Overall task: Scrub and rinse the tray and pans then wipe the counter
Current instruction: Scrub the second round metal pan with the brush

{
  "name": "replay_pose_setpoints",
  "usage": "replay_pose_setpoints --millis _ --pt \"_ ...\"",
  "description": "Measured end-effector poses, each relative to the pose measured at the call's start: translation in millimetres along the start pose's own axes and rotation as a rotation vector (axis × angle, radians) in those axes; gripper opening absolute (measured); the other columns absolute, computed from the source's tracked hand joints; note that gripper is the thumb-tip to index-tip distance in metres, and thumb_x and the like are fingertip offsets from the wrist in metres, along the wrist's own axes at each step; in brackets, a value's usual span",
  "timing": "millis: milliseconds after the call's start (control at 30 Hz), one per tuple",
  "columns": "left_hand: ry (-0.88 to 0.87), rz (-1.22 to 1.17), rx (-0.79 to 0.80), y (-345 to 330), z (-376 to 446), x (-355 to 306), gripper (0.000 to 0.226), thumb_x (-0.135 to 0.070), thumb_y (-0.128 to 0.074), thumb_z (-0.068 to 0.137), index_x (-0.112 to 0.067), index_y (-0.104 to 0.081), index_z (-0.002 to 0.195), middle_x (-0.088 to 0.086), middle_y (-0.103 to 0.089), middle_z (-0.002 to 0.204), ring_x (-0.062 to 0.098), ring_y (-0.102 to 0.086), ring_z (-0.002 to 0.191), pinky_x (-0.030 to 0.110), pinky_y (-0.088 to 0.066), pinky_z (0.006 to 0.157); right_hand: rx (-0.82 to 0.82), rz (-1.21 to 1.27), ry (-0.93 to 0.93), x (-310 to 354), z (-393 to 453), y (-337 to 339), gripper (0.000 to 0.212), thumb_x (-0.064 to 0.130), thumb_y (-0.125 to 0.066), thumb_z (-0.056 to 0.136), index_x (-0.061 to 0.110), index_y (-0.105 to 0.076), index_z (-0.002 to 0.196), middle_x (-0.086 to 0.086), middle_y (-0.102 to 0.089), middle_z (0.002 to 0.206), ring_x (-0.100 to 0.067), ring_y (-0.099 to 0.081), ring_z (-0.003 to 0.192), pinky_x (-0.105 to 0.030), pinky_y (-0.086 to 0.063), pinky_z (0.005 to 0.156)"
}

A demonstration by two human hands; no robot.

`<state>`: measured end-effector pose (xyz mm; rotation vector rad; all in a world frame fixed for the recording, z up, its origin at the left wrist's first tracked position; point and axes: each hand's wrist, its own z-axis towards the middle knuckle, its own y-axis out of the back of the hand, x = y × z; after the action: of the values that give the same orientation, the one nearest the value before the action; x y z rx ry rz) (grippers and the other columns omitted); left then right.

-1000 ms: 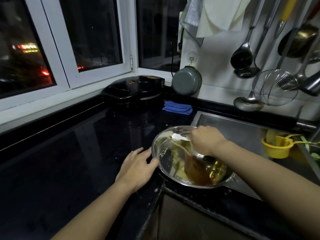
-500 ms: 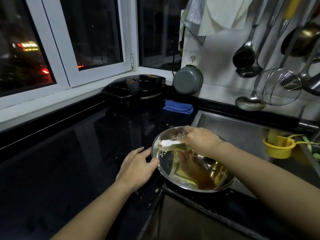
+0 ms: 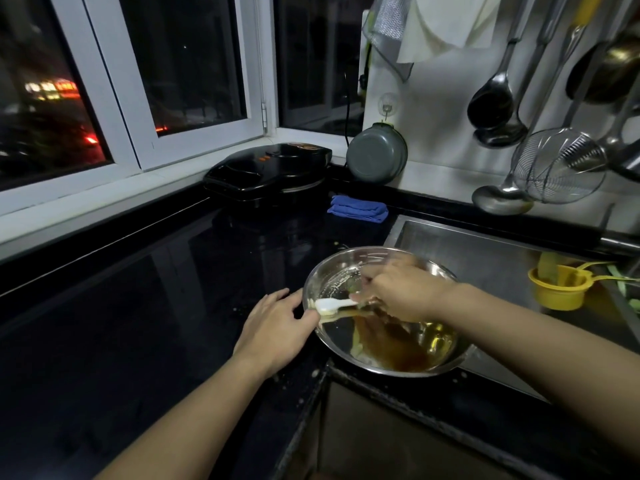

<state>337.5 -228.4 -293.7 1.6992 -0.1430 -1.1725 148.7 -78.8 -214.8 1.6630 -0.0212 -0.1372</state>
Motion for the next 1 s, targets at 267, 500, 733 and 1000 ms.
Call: replay_pose_setpoints --millis 267,500,733,1000 --pt "-0.064 0.066 0.005 4 -7 -10 0.064 -0.073 -0.024 0.094 -0.050 -0.039 0.152 -0.010 -0.040 0.160 0.005 -0.019 0.152 0.034 -0.014 0.126 0.004 -0.105 -0.072 -9 -7 4 0.027 0.026 -0.052 0.102 0.029 -0.066 0.125 0.002 -0.057 0.110 -0.015 -0.060 0.092 -0.031 -0.055 0.077" --pt "-0.148 0.129 -0.022 0 -5 -9 0.055 -0.054 -0.021 0.100 -0.046 -0.034 0.153 -0.015 -0.047 0.154 0.009 -0.029 0.148 0.038 -0.019 0.125 0.120 -0.080 0.090 3 -23 7 0.032 0.030 -0.043 0.106 0.019 -0.067 0.123 0.007 -0.054 0.100 -0.014 -0.057 0.089 -0.031 -0.051 0.076" --pt "-0.152 0.097 -0.057 3 -9 -15 0.047 -0.055 -0.023 0.103 -0.042 -0.050 0.139 -0.014 -0.059 0.136 0.010 -0.042 0.137 0.038 -0.028 0.121 0.103 -0.017 -0.086 11 2 9 0.025 0.024 -0.046 0.105 0.020 -0.068 0.115 -0.001 -0.062 0.100 -0.020 -0.063 0.086 -0.042 -0.057 0.080" --pt "-0.149 0.097 -0.079 -1 -4 -13 0.043 -0.055 -0.026 0.101 -0.041 -0.055 0.131 -0.012 -0.062 0.126 0.012 -0.046 0.130 0.039 -0.032 0.116 0.335 0.008 0.007 -8 -67 13 0.025 0.031 -0.051 0.103 0.023 -0.074 0.104 0.008 -0.064 0.085 -0.018 -0.059 0.084 -0.037 -0.051 0.082"
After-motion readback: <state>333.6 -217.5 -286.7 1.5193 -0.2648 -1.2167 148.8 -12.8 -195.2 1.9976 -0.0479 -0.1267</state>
